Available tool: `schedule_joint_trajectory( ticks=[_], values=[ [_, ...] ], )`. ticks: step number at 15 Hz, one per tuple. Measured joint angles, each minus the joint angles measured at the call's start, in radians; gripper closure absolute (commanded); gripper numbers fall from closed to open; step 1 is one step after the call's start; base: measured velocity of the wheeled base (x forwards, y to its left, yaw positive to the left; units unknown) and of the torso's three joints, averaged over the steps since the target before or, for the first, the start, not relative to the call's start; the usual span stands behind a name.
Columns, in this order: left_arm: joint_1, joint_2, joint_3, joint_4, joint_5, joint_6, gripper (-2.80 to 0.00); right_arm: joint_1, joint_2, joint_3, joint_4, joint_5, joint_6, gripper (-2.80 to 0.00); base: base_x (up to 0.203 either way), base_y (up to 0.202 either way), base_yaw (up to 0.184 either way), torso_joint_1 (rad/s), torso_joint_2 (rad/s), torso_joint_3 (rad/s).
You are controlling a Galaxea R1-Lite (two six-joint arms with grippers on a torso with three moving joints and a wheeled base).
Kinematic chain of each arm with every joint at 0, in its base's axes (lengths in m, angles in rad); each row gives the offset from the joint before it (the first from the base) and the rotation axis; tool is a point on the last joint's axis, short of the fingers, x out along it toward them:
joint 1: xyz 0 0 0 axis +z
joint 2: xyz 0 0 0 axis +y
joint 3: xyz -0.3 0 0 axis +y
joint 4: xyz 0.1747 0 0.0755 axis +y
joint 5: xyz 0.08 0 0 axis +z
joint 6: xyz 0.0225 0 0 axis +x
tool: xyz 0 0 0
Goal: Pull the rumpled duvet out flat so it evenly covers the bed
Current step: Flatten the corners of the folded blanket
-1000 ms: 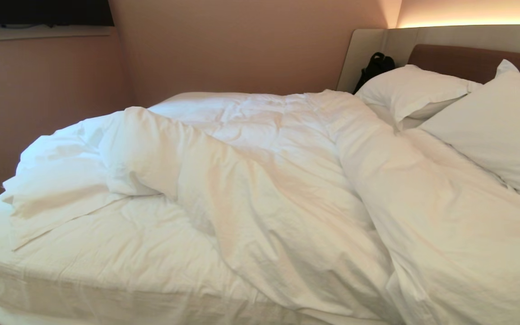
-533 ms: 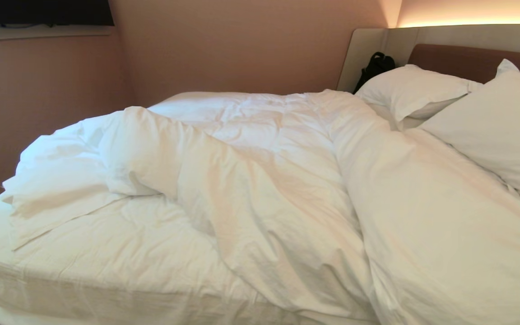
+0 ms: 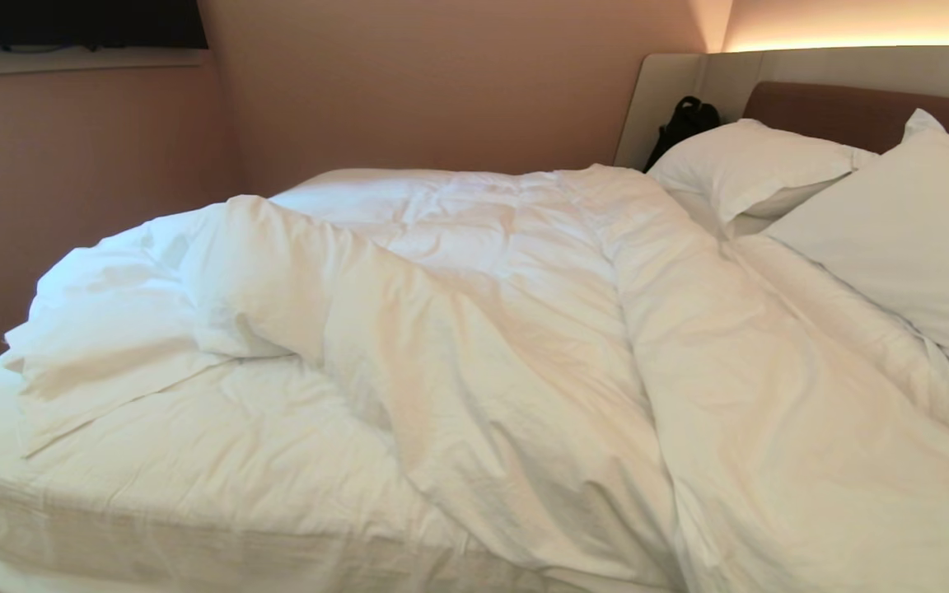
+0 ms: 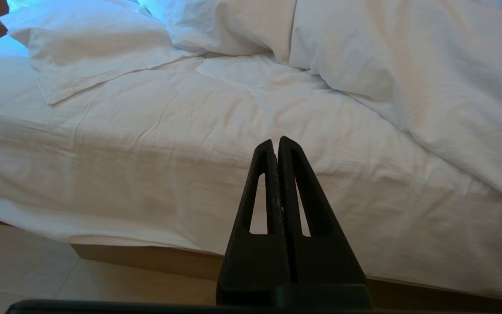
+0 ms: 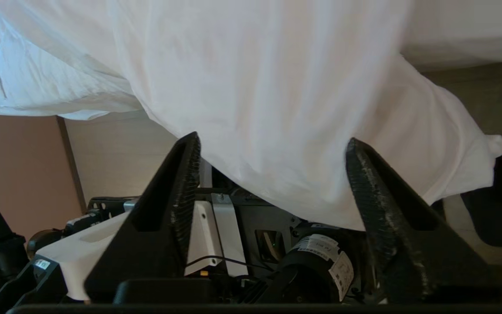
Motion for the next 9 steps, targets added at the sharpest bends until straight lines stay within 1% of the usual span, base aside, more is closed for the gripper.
schedule_joint_trajectory(
  ticks=[4,6,7,8,9],
  values=[
    [0.0,0.0,0.0,0.0,0.001,0.0,0.0,0.0,-0.056,-0.127,0.042,0.016,0.021,-2.8,0.0,0.0,0.0,0.0,0.0,0.0],
    [0.0,0.0,0.0,0.0,0.0,0.0,0.0,0.013,-0.091,-0.265,0.06,0.046,0.037,-2.8,0.0,0.0,0.0,0.0,0.0,0.0],
    [0.0,0.0,0.0,0.0,0.001,0.0,0.0,0.035,-0.106,-0.341,0.066,0.067,0.05,-2.8,0.0,0.0,0.0,0.0,0.0,0.0],
    [0.0,0.0,0.0,0.0,0.0,0.0,0.0,0.076,-0.12,-0.414,0.069,0.093,0.068,-2.8,0.0,0.0,0.0,0.0,0.0,0.0],
    [0.0,0.0,0.0,0.0,0.0,0.0,0.0,0.14,-0.132,-0.466,0.068,0.121,0.091,-2.8,0.0,0.0,0.0,0.0,0.0,0.0]
  ],
)
